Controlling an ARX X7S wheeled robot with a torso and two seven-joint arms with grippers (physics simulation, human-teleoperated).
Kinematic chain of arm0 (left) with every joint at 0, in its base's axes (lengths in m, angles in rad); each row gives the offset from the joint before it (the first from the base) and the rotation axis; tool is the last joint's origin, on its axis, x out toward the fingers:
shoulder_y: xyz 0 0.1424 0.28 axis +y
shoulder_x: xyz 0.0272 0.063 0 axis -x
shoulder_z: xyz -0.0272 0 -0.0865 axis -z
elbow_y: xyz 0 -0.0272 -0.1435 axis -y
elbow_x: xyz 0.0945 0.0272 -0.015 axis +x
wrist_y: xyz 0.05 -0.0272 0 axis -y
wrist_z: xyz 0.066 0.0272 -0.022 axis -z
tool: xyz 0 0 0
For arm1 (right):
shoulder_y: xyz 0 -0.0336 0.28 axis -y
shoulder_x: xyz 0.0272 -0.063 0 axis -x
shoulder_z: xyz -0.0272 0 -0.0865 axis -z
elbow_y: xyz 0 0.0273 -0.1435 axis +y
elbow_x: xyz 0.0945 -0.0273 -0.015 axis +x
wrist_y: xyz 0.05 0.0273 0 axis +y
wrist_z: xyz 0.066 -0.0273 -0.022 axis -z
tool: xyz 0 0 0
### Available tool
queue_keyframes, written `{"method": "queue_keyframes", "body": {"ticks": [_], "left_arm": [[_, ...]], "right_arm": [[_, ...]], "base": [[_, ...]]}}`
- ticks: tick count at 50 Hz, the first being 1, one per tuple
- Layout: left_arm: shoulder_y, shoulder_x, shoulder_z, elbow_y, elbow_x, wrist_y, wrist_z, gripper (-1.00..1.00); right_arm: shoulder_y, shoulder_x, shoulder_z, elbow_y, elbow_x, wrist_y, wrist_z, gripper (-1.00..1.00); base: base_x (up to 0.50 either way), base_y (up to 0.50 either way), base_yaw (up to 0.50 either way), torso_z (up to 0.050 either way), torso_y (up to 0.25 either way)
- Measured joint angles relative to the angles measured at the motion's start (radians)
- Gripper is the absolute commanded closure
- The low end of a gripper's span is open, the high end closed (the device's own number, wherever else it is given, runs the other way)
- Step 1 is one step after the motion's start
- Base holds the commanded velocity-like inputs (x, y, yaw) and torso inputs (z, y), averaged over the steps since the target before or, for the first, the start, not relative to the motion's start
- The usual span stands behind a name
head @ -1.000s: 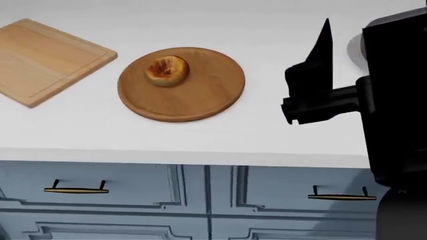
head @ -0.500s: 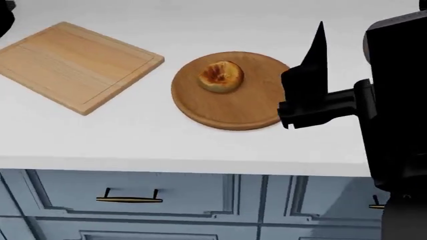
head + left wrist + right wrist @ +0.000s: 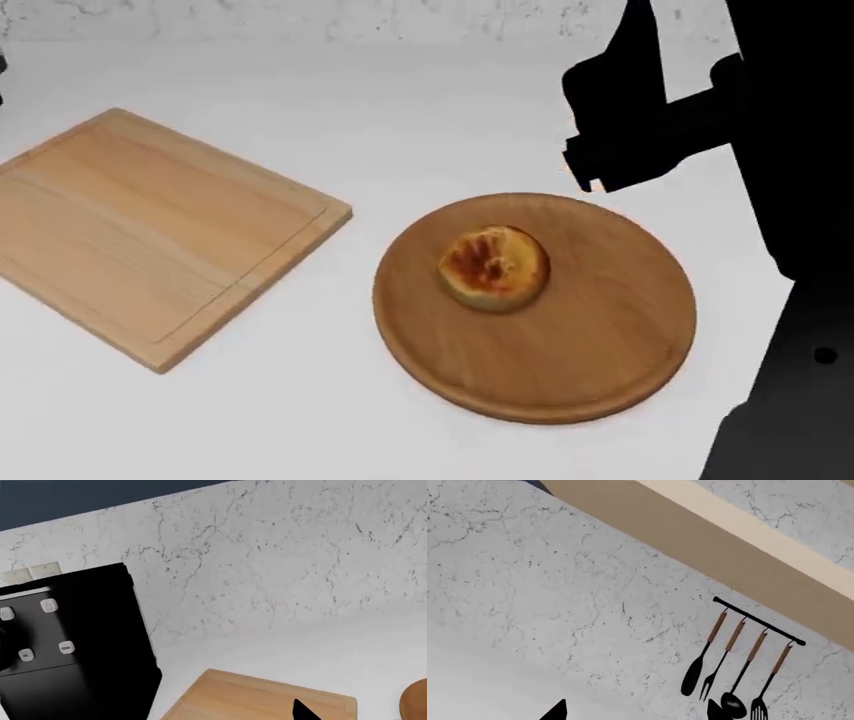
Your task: Place all breads on the cutting board.
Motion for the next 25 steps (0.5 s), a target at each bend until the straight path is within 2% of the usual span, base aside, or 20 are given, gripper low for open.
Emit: {"method": "queue_keyframes", "body": {"ticks": [7, 25], "left_arm": [[-0.066, -0.009, 0.061, -0.053, -0.031, 0.001, -0.016, -1.00], [-0.177, -0.014, 0.166, -0.090, -0.096, 0.017, -0.052, -1.00]], "right_arm": [[0.023, -0.016, -0.030, 0.052, -0.121, -0.017, -0.109, -1.00], [0.031, -0.030, -0.004, 0.164, -0.208, -0.072, -0.197, -1.00]], "base": [[0.50, 0.29, 0.00, 0.000, 0.000], [0.50, 0.00, 0.00, 0.000, 0.001]]}}
